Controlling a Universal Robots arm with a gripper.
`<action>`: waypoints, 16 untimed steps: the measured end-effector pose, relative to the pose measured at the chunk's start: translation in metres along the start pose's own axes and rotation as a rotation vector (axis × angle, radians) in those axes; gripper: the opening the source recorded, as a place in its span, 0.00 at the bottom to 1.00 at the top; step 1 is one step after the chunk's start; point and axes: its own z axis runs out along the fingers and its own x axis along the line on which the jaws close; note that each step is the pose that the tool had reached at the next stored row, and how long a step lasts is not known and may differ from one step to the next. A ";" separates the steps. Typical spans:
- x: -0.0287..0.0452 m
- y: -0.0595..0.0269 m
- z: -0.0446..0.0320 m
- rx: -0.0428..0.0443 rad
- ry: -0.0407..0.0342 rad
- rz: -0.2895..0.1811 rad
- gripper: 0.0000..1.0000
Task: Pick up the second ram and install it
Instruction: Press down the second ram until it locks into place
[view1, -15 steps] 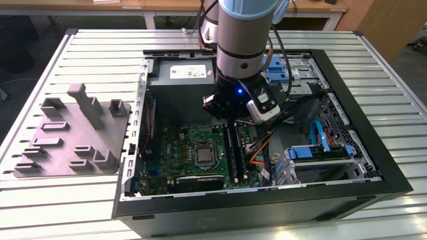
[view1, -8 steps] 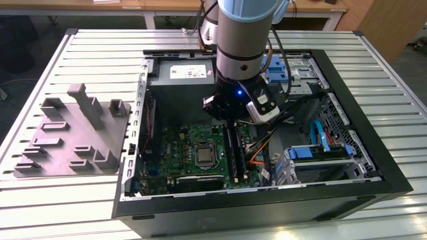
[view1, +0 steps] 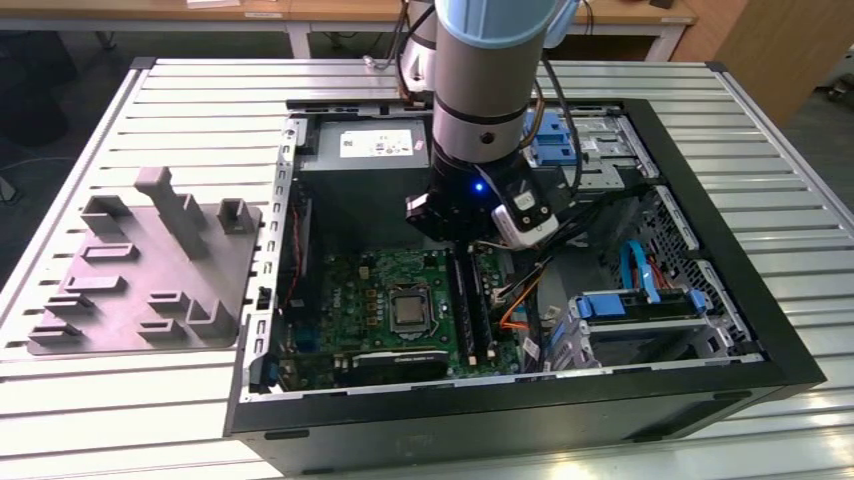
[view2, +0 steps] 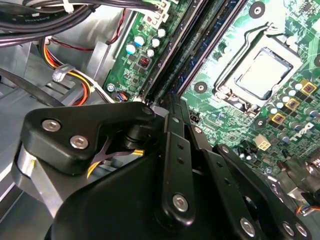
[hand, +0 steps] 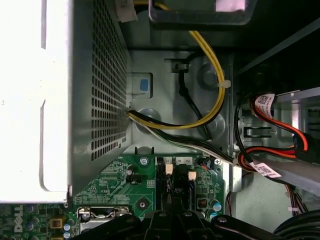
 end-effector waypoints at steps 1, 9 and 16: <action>0.0000 0.0000 0.0010 -0.0001 0.0000 0.000 0.10; 0.0001 0.0016 0.0013 0.0001 0.0000 0.000 0.10; 0.0002 0.0016 0.0036 0.0003 0.0002 0.000 0.10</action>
